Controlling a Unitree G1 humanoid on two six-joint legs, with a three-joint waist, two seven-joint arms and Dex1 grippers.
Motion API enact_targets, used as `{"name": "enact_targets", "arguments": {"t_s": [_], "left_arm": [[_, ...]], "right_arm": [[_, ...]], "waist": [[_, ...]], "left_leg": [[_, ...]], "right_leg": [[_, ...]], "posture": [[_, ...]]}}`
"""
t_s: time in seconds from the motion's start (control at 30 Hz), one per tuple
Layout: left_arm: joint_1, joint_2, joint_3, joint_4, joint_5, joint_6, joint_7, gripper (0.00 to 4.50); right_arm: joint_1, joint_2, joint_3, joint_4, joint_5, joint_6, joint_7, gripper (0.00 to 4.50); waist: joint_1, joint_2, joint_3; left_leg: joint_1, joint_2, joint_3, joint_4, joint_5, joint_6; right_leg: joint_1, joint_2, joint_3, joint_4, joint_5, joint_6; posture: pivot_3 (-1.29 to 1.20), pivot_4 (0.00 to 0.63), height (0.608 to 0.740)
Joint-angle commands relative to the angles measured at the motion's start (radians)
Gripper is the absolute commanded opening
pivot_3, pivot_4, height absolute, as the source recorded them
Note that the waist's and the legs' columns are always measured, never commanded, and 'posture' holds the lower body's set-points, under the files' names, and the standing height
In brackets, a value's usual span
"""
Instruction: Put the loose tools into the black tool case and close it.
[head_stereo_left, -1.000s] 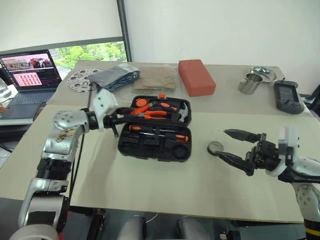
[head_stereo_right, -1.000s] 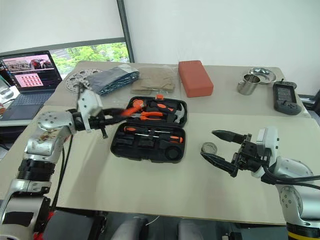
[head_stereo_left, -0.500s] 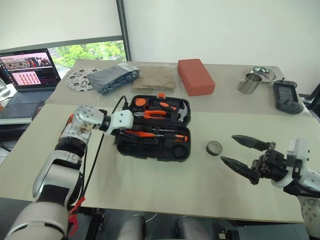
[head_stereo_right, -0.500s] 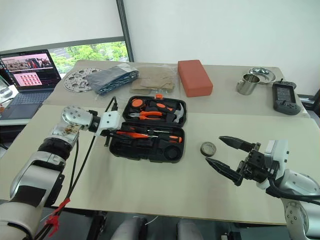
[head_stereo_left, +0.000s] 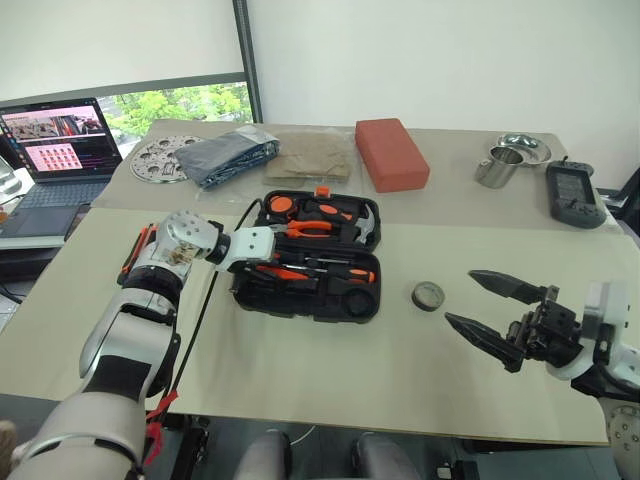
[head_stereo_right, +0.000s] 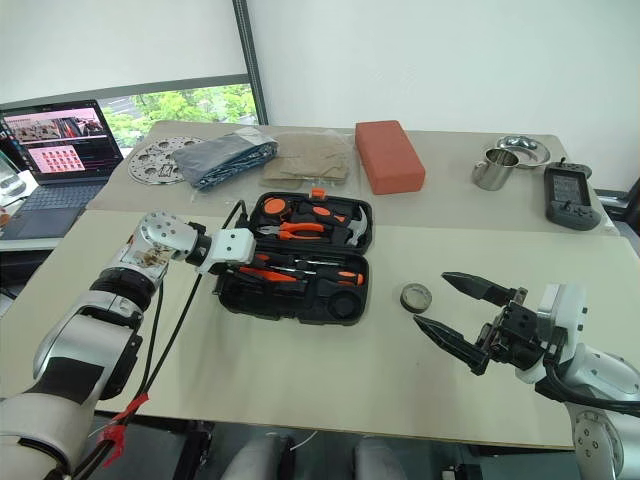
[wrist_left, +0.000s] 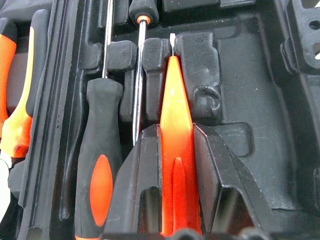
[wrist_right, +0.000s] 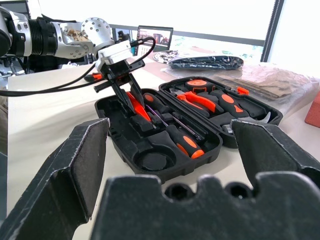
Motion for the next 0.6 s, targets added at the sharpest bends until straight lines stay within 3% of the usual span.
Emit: {"name": "enact_targets", "arguments": {"t_s": [0.03,0.17,0.23,0.5,0.53,0.6], "left_arm": [[-0.011,-0.006,-0.002,0.012,0.017,0.010,-0.003,0.46],[-0.009,-0.033,0.014,0.016,0.007,0.037,-0.003,0.46],[-0.008,-0.035,0.015,0.017,0.014,0.036,0.003,1.47],[-0.038,-0.026,0.093,-0.007,-0.047,0.025,0.032,4.23],[-0.040,-0.022,0.112,-0.016,-0.067,0.041,0.020,4.47],[-0.041,-0.012,0.139,-0.032,-0.093,0.064,-0.004,4.47]], "right_arm": [[-0.008,-0.017,-0.020,-0.017,0.017,-0.025,0.009,4.50],[-0.014,-0.020,-0.017,-0.012,0.017,-0.024,0.013,4.50],[-0.014,-0.020,-0.016,-0.012,0.016,-0.024,0.014,4.50],[-0.001,-0.015,-0.018,-0.016,0.015,-0.027,0.017,4.50],[0.001,-0.014,-0.018,-0.017,0.015,-0.027,0.016,4.50],[0.002,-0.013,-0.018,-0.018,0.015,-0.028,0.015,4.50]], "waist": [[0.000,0.000,0.000],[0.001,0.002,-0.001],[0.004,0.003,-0.002],[0.004,0.003,-0.002],[0.004,0.003,-0.002],[0.001,0.003,-0.002]], "left_leg": [[0.000,0.000,0.000,0.000,0.000,0.000],[0.001,0.000,0.000,0.001,0.000,0.000],[0.000,0.000,0.000,0.002,0.000,0.000],[-0.002,-0.001,-0.002,0.004,0.001,0.002],[-0.002,-0.001,-0.003,0.004,0.002,0.003],[-0.001,-0.001,-0.003,0.004,0.002,0.003]], "right_leg": [[0.000,0.000,0.000,0.001,0.000,0.000],[0.000,0.000,0.000,0.003,-0.003,0.005],[0.000,0.000,0.001,0.003,-0.004,0.007],[0.000,0.001,0.001,0.004,-0.004,0.007],[0.000,0.001,0.001,0.004,-0.004,0.007],[0.000,0.001,0.001,0.004,-0.004,0.007]], "posture": [[0.00,0.150,0.740],[0.00,0.150,0.740],[0.00,0.150,0.740],[0.00,0.150,0.740],[0.00,0.150,0.740],[0.00,0.150,0.740]]}}
